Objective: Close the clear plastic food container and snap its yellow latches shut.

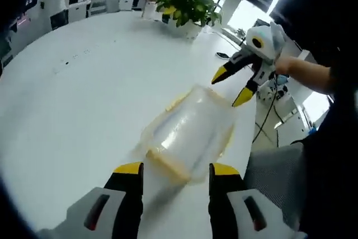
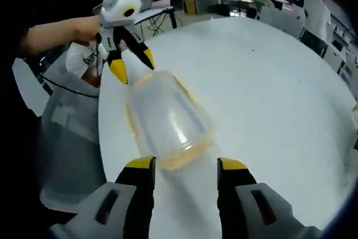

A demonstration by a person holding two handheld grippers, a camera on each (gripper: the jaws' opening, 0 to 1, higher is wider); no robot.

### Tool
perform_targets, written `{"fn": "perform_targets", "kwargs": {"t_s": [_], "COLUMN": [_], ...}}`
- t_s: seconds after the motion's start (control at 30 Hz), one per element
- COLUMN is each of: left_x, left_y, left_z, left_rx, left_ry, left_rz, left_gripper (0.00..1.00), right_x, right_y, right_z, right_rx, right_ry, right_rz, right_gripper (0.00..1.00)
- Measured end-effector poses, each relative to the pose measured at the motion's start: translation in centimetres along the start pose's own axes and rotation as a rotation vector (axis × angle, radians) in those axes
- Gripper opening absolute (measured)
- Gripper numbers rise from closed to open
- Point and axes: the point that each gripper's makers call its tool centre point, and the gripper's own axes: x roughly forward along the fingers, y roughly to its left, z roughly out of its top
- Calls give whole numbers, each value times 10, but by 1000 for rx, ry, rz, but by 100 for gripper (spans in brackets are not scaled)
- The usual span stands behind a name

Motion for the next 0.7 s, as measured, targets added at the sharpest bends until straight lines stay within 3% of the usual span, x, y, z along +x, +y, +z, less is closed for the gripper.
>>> {"fn": "perform_targets", "kwargs": {"t_s": [0.17,0.27,0.5,0.7], "left_x": [1,3,16,18], "left_y": [0,2,-5,-3], "left_z": [3,1,-9,-12], "left_rx": [-109,-161,-202,-255], "left_ry": [-59,-65,-63,-94], "left_rz": [10,25,34,52], "left_gripper": [37,36,35,31], "right_x": [2,4,12,15], "right_y": [-5,-7,3,7], "right_z": [3,2,-5,-5], "right_rx": [85,128,201,245], "right_ry": [-18,-30,-37,-50], "right_rz": [-14,-20,8,12], "right_gripper": [37,35,34,25]}}
